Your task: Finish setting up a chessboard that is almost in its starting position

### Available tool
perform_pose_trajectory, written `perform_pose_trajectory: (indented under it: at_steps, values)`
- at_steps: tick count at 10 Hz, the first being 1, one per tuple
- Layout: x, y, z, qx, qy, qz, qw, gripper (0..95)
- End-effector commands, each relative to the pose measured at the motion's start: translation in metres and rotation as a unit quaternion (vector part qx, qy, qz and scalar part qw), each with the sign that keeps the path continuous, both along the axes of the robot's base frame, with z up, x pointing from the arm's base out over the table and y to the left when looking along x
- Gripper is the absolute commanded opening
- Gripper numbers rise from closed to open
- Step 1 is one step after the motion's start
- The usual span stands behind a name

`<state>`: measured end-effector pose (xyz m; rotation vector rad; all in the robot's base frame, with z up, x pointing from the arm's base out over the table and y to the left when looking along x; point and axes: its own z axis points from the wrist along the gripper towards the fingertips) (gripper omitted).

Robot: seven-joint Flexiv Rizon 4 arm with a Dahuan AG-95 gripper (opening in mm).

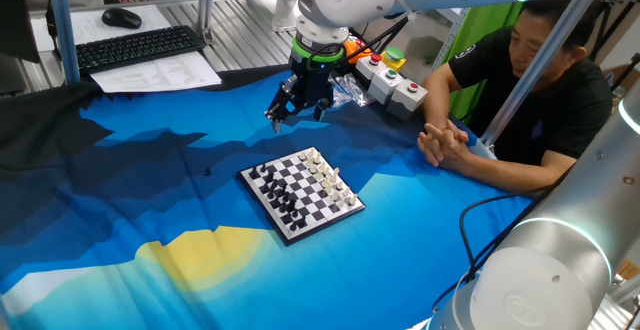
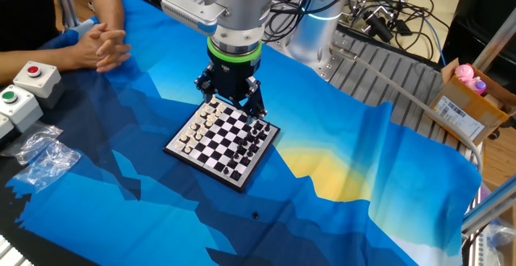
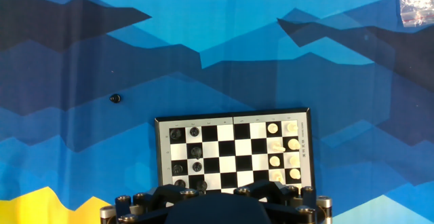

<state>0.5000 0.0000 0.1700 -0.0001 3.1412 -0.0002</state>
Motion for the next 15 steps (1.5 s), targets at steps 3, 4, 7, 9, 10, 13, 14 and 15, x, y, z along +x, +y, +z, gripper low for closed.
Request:
perform_pose_trajectory:
  at_steps: [3, 4, 7, 9, 10, 13, 14, 15]
  values:
    - [-0.002, 0.003, -0.002, 0.032, -0.020, -0.081, 0.9960, 0.0]
    - [-0.005, 0.005, -0.003, 0.032, -0.021, -0.083, 0.9959, 0.0]
    - [-0.007, 0.010, -0.002, 0.032, -0.020, -0.087, 0.9955, 0.0]
    - [-0.007, 0.011, -0.002, 0.032, -0.020, -0.080, 0.9961, 0.0]
    - [-0.007, 0.012, -0.002, 0.033, -0.021, -0.080, 0.9960, 0.0]
    - [-0.006, 0.017, -0.005, 0.033, -0.034, -0.092, 0.9947, 0.0]
    - [-0.007, 0.019, -0.005, 0.030, -0.033, -0.092, 0.9947, 0.0]
    - [-0.007, 0.023, -0.004, 0.028, -0.030, -0.096, 0.9945, 0.0]
